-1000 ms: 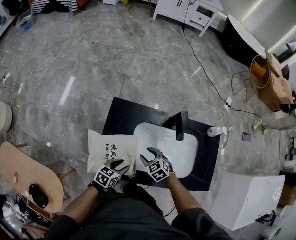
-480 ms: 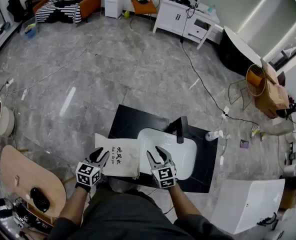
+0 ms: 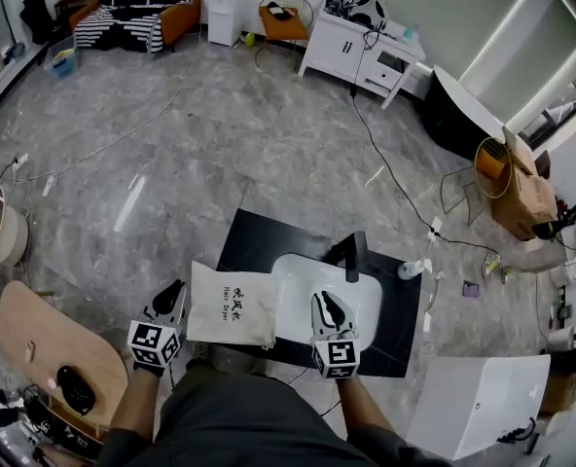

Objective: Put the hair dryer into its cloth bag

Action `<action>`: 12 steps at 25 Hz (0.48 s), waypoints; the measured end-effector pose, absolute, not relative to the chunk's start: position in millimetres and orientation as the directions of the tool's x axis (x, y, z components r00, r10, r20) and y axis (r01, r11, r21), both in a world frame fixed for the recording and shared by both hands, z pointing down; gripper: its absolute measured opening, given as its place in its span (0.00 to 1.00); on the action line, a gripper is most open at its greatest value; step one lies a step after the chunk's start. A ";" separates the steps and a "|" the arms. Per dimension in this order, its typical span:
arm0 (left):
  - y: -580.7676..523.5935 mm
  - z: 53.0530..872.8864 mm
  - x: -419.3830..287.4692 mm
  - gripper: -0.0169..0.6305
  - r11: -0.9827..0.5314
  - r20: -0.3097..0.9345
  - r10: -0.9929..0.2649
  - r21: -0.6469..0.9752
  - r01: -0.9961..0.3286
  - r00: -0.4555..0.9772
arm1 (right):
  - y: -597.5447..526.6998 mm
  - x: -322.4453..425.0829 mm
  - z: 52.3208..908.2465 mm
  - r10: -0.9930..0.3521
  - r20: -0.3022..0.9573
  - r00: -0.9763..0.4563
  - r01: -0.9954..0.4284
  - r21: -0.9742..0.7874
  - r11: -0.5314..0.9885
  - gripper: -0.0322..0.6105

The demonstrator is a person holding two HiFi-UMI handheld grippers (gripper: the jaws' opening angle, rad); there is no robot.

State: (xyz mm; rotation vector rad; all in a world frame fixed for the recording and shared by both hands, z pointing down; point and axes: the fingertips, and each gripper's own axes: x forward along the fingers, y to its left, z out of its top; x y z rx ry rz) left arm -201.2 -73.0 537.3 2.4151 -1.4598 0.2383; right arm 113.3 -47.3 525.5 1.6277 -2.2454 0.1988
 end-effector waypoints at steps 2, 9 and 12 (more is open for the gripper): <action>-71.6 533.3 -209.1 0.05 -0.422 0.290 -0.843 0.163 -0.892 0.453 | -45.8 113.8 519.4 -0.901 0.351 -0.253 -0.948 0.098 0.304 0.13; -66.6 533.3 -214.8 0.03 -0.412 0.283 -0.852 0.158 -0.897 0.441 | -41.3 122.0 515.9 -0.919 0.339 -0.203 -0.964 0.097 0.249 0.05; -67.2 531.3 -212.6 0.03 -0.415 0.279 -0.851 0.162 -0.895 0.445 | -40.6 121.3 516.7 -0.917 0.344 -0.202 -0.964 0.096 0.248 0.05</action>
